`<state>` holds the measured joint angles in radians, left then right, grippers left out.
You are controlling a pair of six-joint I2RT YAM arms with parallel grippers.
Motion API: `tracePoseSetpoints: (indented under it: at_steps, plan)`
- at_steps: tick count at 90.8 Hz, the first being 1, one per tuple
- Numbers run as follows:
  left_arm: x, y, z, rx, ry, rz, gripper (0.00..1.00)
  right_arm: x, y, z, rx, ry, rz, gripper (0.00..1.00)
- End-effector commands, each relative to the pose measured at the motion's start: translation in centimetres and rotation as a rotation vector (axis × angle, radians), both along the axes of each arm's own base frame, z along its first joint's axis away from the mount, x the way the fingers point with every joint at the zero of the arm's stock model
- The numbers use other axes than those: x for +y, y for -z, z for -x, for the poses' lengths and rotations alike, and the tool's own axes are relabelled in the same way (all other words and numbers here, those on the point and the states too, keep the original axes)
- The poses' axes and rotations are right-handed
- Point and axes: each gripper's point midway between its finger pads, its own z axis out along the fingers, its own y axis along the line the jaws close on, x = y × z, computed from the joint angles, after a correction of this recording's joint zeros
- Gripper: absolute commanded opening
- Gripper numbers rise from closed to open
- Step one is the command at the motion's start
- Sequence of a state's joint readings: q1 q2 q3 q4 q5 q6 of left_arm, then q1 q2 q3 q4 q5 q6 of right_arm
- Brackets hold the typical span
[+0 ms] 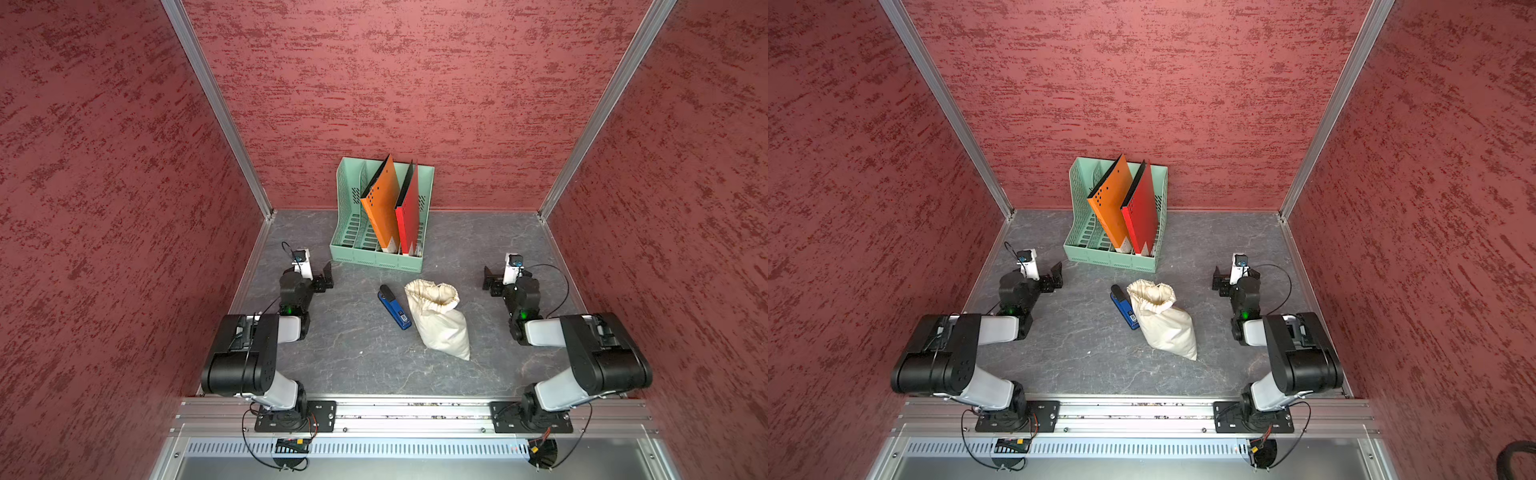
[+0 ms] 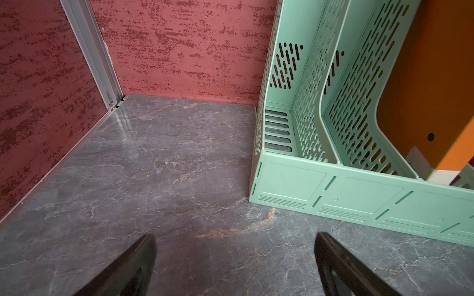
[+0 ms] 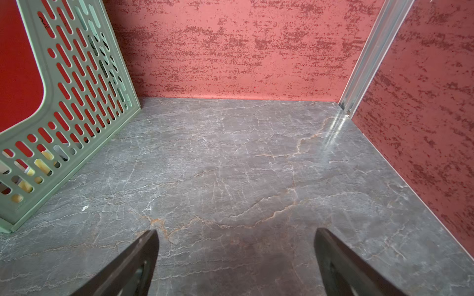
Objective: Close the soil bag
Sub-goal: Pick up the soil bag from the center of the board.
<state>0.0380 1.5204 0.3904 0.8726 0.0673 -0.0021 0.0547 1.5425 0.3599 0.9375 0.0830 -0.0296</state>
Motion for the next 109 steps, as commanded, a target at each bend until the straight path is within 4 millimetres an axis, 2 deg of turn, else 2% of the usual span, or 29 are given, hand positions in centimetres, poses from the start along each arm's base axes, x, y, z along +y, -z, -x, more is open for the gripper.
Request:
tracePoseSetpoints:
  at_steps: [1, 66, 75, 78, 79, 81, 88, 95, 103, 109]
  plan:
    - [0.0, 0.3, 0.2, 0.001, -0.002, -0.018, 1.0, -0.7, -0.3, -0.4, -0.009, 0.033, -0.007, 0.99]
    - [0.1, 0.0, 0.0, 0.01, -0.011, -0.017, 1.0, -0.9, -0.5, -0.5, -0.005, 0.037, -0.016, 0.98]
    - [0.7, -0.8, -0.3, 0.054, -0.047, -0.011, 1.0, -1.8, -2.1, -0.9, 0.01, 0.1, -0.02, 0.99]
    - [1.1, -1.0, -0.3, 0.089, -0.069, -0.002, 1.0, -2.1, -1.6, -1.1, 0.07, 0.118, -0.021, 0.99]
    - [1.2, -1.3, -0.4, 0.091, -0.078, 0.003, 1.0, -2.3, -2.3, -1.2, 0.067, 0.128, -0.025, 0.99]
    - [1.5, -1.6, -0.5, 0.106, -0.1, 0.02, 1.0, -2.5, -2.7, -1.2, 0.097, 0.146, -0.03, 0.99]
    - [2.2, -0.6, 0.2, 0.258, -0.16, 0.095, 1.0, -2.9, -3.9, -1.7, 0.188, 0.185, -0.052, 0.98]
    - [1.8, -0.3, 0.8, 0.372, -0.138, 0.145, 1.0, -2.2, -4.9, -1.7, 0.262, 0.171, -0.107, 0.98]
    - [0.3, -0.2, 1.6, 0.48, -0.071, 0.188, 1.0, -1.1, -6.4, -1.8, 0.351, 0.145, -0.193, 0.98]
    - [-0.4, -0.6, 2.1, 0.512, -0.045, 0.225, 1.0, 1.0, -7.4, -1.9, 0.428, 0.046, -0.25, 0.98]
